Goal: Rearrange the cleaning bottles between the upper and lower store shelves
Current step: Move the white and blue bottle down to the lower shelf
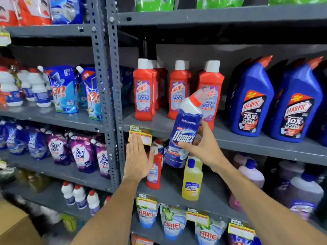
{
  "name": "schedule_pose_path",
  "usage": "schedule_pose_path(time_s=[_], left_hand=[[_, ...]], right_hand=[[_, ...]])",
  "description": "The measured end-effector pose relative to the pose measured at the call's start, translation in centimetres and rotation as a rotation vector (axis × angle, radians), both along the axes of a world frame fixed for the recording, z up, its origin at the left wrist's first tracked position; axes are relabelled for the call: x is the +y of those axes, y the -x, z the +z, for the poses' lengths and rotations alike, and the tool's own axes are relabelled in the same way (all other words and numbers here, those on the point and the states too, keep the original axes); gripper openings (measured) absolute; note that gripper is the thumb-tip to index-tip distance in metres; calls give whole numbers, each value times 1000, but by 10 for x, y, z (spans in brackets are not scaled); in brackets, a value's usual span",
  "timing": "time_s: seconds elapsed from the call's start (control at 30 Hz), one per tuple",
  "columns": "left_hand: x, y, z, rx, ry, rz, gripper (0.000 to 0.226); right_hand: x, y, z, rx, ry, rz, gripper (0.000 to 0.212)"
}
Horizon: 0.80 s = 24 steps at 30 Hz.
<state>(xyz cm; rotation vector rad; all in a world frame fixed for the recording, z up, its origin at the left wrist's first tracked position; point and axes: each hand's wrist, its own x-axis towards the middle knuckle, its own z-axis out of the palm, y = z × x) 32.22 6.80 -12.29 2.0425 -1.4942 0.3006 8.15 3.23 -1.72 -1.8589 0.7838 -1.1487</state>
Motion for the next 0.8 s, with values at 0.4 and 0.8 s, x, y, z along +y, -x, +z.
schedule_pose_path(time_s=[0.4, 0.8], left_hand=[[2, -48, -153, 25, -496, -110, 93], [-43, -89, -221, -7, -686, -240, 76]], right_hand=[[-20, -52, -162, 201, -141, -90, 68], [-69, -116, -249, 192, -245, -450, 69]])
